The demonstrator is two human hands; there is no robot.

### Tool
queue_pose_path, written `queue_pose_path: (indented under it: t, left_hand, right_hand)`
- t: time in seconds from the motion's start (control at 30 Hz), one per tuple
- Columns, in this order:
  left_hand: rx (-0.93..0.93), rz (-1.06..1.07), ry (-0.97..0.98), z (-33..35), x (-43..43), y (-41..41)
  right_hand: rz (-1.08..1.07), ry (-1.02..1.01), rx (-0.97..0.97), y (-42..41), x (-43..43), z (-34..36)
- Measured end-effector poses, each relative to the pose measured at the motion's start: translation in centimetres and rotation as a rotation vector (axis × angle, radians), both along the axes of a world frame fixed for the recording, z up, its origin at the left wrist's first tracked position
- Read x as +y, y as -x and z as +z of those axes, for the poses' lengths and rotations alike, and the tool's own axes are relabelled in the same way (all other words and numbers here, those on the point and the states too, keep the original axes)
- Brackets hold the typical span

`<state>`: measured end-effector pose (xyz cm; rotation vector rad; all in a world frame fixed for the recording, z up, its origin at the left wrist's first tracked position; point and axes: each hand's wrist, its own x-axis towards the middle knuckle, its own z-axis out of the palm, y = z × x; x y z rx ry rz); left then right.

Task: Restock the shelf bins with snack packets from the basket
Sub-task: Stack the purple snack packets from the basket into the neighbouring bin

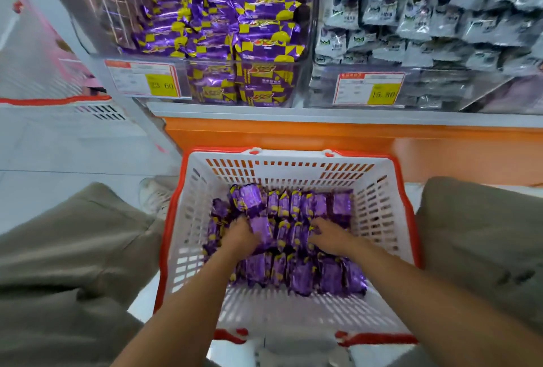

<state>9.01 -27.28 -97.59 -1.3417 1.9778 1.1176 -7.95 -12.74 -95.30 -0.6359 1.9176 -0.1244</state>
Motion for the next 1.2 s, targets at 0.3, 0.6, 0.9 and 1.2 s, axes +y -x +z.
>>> queue_pose_path:
  t: [0.3,0.6,0.9,1.2]
  left_hand:
    - [0.1,0.365,-0.184,-6.4,0.1,0.8]
    - [0.174,0.414,-0.151,-2.0,1.2,2.1]
    - [0.383,0.626,-0.006,-1.1,-2.6,3.2]
    - [0.365,0.584,-0.14,-1.8,-3.2,4.2]
  right_hand:
    - [-0.355,0.038,-0.275,-2.5,-2.8,-1.8]
    - [-0.336,0.001,-0.395,-4.0,-4.2,-2.7]
    - [-0.255,0.074,-0.179,-0.7,-3.0,-3.8]
    - [0.111,-0.091,-0.068,0.1,-1.4,-5.1]
